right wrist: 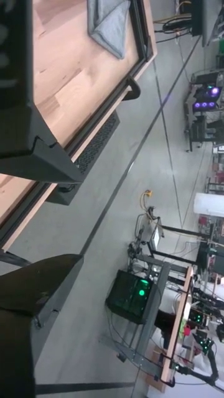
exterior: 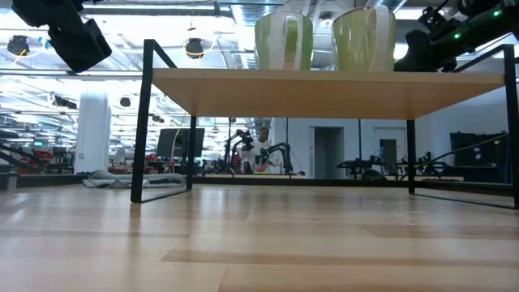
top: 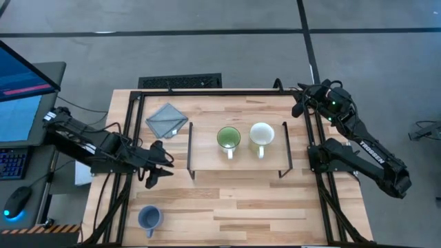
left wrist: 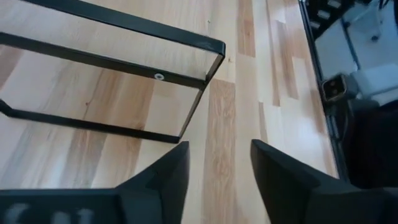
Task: Stack small to large cups/mugs on shelf
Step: Put the blue mug on the shelf
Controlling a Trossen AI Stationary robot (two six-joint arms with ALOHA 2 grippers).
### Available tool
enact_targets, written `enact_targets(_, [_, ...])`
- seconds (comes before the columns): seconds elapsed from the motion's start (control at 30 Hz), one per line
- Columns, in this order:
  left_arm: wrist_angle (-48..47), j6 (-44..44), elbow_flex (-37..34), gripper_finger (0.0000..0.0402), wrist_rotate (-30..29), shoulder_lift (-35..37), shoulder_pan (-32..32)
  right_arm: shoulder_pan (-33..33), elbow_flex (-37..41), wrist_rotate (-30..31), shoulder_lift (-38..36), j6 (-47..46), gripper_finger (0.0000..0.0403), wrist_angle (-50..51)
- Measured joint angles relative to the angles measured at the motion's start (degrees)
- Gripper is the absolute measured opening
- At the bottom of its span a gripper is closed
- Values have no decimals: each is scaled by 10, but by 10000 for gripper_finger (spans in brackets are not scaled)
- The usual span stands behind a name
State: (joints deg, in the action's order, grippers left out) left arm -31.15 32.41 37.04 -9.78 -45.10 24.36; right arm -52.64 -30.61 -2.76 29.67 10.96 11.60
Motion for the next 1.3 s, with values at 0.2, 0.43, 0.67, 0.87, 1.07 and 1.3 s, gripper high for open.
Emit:
enact_targets(0.2, [-27, -15, 0, 193, 18, 0, 0, 0, 0, 0, 0, 0, 221, 0])
enact_targets(0.43, [-86, 90, 2, 199, 67, -17, 25, 0, 0, 0, 0, -4, 221, 0])
enact_targets(0.67, [-189, 134, 107, 199, 82, -117, 86, 0, 0, 0, 0, -5, 221, 0])
enact_targets(0.87, [-309, 105, 218, 199, 39, -224, 146, 0, 0, 0, 0, -5, 221, 1])
enact_targets(1.07, [-364, 201, 228, 199, 53, -305, 174, 0, 0, -2, 1, -5, 221, 12])
enact_targets(1.3, [-310, 229, 227, 199, 68, -338, 209, 1, 0, -2, 14, -16, 221, 14])
